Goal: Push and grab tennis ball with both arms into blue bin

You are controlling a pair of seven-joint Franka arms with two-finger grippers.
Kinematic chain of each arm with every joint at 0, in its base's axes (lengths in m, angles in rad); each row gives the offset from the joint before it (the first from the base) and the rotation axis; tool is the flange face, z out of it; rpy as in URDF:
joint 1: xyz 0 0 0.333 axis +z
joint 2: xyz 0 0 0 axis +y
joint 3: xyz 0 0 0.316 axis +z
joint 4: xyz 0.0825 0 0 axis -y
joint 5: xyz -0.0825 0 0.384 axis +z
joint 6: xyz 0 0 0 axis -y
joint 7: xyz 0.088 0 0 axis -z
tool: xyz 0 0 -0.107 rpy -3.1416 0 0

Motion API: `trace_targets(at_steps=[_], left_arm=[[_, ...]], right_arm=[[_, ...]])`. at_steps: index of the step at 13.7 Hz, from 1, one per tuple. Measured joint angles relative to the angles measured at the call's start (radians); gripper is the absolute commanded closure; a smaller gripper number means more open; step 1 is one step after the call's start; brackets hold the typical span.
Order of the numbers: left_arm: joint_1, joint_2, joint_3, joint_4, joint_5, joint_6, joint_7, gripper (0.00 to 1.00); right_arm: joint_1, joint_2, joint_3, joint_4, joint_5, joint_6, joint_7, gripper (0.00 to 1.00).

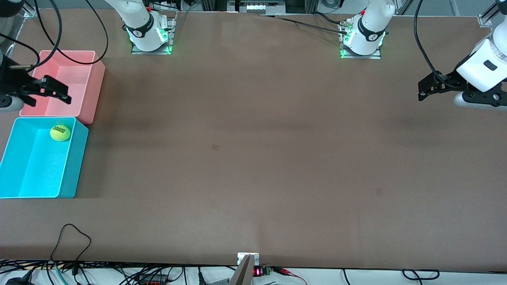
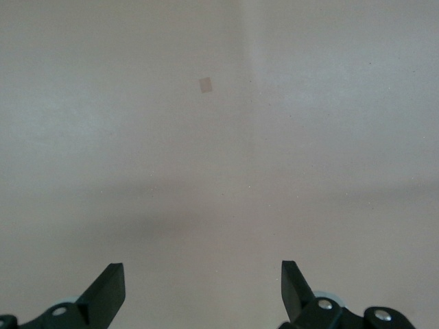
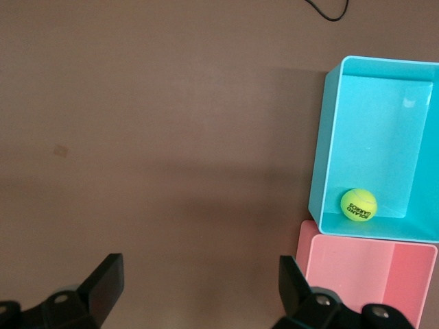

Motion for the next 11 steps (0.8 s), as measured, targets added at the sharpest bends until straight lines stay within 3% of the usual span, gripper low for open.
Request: trace_targets(at_steps=[11], left_arm=[[0.000, 0.000, 0.001, 0.000, 0.000, -0.009, 0.000, 0.00]], right_arm=[[0.012, 0.012, -0.037, 0.001, -0.003, -0.010, 0.005, 0.00]])
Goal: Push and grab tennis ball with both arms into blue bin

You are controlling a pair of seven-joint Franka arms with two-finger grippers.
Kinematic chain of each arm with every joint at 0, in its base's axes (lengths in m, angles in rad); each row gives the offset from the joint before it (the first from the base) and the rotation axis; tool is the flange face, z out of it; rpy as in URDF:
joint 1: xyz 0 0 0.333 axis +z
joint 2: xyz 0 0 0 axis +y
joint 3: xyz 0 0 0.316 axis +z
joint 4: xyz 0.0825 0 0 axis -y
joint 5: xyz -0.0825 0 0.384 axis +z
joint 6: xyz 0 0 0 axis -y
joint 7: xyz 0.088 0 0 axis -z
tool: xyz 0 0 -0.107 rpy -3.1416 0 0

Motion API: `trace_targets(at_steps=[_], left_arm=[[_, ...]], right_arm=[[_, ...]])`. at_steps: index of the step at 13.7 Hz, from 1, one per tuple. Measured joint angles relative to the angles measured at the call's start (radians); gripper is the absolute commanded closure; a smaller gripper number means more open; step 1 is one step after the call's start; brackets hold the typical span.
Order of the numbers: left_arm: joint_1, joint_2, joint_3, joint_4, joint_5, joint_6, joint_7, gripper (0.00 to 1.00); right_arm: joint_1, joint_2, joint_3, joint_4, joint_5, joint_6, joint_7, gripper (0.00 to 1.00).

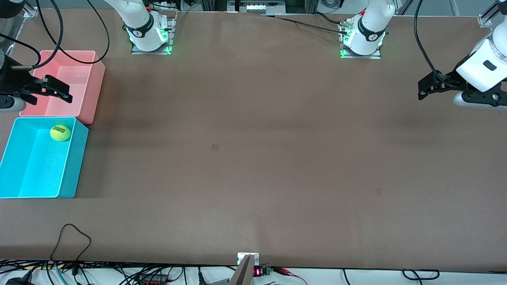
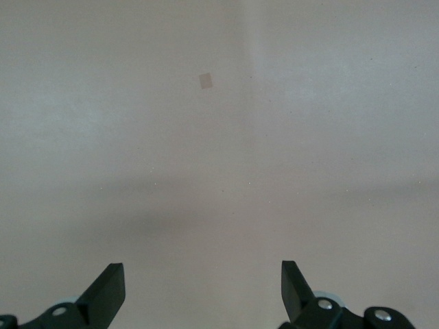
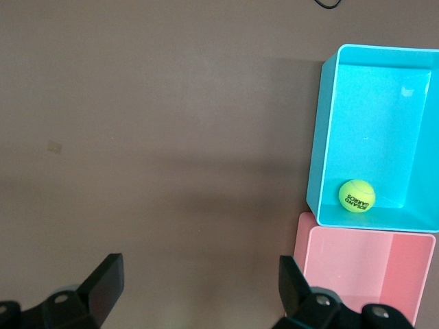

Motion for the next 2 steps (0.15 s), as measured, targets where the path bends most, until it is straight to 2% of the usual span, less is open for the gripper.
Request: trace_targets(at_steps=[2], left_arm=[[0.000, 0.000, 0.001, 0.000, 0.000, 0.000, 0.000, 0.00]], right_arm=[[0.000, 0.000, 0.000, 0.000, 0.000, 0.000, 0.000, 0.00]])
